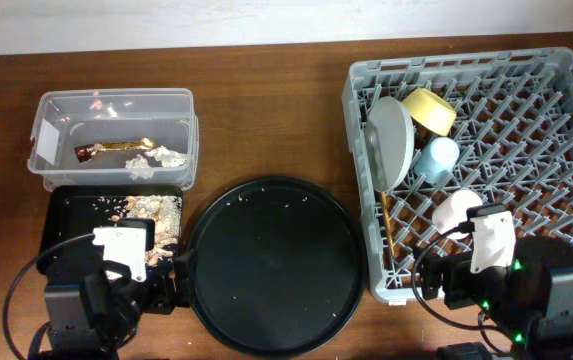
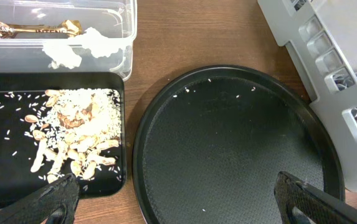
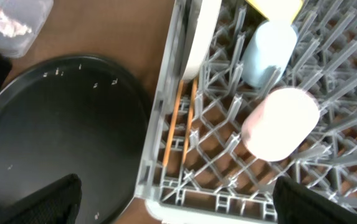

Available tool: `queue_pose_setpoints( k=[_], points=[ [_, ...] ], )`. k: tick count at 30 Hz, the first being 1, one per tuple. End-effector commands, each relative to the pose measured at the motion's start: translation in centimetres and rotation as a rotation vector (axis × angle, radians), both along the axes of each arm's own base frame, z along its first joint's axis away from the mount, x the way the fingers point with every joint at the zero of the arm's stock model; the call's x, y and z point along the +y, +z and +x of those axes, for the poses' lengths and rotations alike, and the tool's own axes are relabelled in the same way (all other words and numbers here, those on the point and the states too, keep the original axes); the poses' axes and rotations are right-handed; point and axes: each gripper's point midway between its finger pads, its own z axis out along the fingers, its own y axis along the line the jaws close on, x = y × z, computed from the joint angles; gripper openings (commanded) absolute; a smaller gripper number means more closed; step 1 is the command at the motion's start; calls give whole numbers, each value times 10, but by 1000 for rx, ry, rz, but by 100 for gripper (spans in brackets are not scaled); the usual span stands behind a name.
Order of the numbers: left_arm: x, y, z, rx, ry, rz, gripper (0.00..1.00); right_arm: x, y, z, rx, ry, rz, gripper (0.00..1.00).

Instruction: Sort waste into correct bins and load items into the dishwasher rack

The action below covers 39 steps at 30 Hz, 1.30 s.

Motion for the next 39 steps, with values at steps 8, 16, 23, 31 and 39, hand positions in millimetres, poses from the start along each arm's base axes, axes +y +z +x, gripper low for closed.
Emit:
queue_pose_setpoints(
  k=[8, 16, 23, 31, 39],
  points=[
    [1, -3, -1, 3, -7, 16, 99, 1, -19, 22, -565, 9, -5, 99],
    [1, -3, -1, 3, -7, 16, 99, -3, -16, 52, -882, -42, 13, 99],
    [1, -3, -1, 3, -7, 16, 99, -6, -83, 59, -671, -52, -20, 99],
    [1, -4, -1, 4, -7, 16, 99, -6, -85, 59, -663, -51, -20, 99],
    [1, -3, -1, 3, -7, 16, 99, -6, -85, 59, -663, -51, -20, 99]
  ],
)
